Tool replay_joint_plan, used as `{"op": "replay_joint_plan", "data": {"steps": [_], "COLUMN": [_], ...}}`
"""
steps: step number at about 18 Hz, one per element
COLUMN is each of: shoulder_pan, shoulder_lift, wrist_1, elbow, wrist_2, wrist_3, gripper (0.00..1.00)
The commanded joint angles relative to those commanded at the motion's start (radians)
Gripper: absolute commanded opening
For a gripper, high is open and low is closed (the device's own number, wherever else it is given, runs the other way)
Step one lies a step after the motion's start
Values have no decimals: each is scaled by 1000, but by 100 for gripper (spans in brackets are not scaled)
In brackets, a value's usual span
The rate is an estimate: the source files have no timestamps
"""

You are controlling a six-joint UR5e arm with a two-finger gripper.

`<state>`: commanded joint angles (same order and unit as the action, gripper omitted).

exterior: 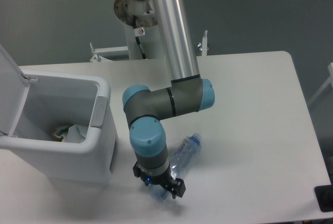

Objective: Place the trash in the trash can
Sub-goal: 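Lower the open gripper around the clear water bottle's middle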

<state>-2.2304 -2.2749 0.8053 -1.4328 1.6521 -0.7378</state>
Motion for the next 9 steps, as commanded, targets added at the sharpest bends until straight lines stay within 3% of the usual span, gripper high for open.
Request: {"op": "replay_joint_plan", "data": {"steps": [4,9], "shoulder_pan": [0,-9], "shoulder_lift": [12,46], "wrist_1": [2,3], "elbow": [3,14], "wrist_2": [-2,-14], "wrist_3": [3,-6], "gripper": [40,28]}}
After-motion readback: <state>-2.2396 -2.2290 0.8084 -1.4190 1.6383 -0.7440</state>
